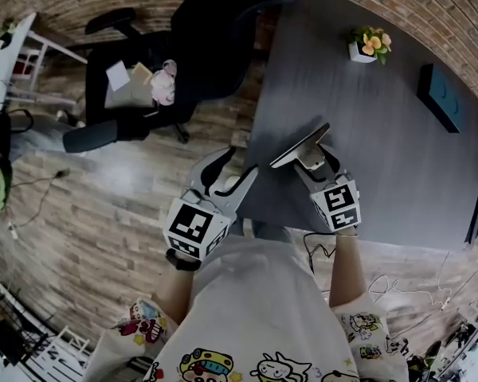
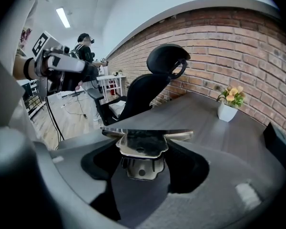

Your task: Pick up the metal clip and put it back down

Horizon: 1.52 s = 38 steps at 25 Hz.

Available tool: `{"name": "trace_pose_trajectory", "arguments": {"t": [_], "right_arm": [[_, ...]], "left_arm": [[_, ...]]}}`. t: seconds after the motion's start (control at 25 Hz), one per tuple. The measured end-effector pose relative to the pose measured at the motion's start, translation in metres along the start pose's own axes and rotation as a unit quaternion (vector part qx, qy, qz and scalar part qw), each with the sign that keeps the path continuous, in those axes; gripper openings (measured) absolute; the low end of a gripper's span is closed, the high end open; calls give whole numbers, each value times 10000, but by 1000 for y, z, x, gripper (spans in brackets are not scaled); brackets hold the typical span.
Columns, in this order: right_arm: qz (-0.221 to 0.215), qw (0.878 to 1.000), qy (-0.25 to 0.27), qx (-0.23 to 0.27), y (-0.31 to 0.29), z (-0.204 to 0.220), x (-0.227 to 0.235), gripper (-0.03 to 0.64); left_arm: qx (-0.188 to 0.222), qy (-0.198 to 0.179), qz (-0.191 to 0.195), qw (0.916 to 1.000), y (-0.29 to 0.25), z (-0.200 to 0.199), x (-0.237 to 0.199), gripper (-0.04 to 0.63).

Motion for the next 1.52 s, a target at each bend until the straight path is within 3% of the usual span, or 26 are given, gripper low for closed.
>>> {"name": "trace_pose_trajectory", "arguments": {"t": [0.4,0.64,1.08,1.52], "right_arm": [[259,9979,229,550,33,-36,-7,287],[361,9929,91,1126,59,-60,-5,287],[251,9702,-302,2390,118,-106,-2,287],[418,9455,-726,3147,163,-130,-4,287]], "left_arm": [[283,-224,-141,9993,12,-20,1,170],[551,-420,-266,9972,18,-39,0,156],[916,-726,-327,9926,18,-69,3,94],[1102,-881,-114,9899,13,-89,4,45]]}}
Point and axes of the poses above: the fingertips, and each gripper's own axes: y backward along the fingers, x to its right, z out of its underside, the point moved 3 cm from there along y, backward along the fingers, and after that the axes turned 12 degrees about -y, right-handed, at the moved point
